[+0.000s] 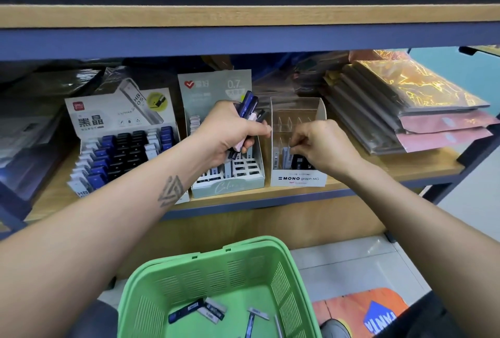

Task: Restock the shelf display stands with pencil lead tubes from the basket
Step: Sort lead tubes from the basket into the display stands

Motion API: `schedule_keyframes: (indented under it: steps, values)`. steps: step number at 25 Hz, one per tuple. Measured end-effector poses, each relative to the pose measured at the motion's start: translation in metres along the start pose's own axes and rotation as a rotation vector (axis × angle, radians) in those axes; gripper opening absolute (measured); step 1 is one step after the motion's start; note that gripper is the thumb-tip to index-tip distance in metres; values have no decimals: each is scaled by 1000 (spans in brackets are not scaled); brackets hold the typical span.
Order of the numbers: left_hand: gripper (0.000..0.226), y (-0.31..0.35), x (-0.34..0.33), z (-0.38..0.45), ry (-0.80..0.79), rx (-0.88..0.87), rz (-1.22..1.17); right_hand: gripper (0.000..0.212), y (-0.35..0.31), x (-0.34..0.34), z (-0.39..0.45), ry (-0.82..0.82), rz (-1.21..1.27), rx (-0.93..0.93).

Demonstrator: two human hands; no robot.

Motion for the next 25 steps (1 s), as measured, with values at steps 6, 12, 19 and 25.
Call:
schedule_keyframes:
  steps: [6, 12, 19, 25]
  values:
    - [45, 1, -1, -2, -6, -5, -7, 6, -3, -14, -10, 34, -52, -31]
    - [42, -1, 0, -2, -6, 0, -12, 3, -6, -14, -14, 42, -95, -33]
    - [38, -3, 2, -1, -9, 4, -13, 9, -3, -13, -13, 99, -7, -67]
    - [44, -5, 2, -1, -7, -3, -10, 10, -1, -23, -11, 85, -54, -53]
Point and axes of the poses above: each hand's wrist, its own z-axis towards the middle knuckle, its own x-axis out of the back of the hand, y = z × x, the point moved 4 cm from there along z, towards the middle knuckle, and after that the axes turned 8 degrees about -x, right-handed, at the moved point
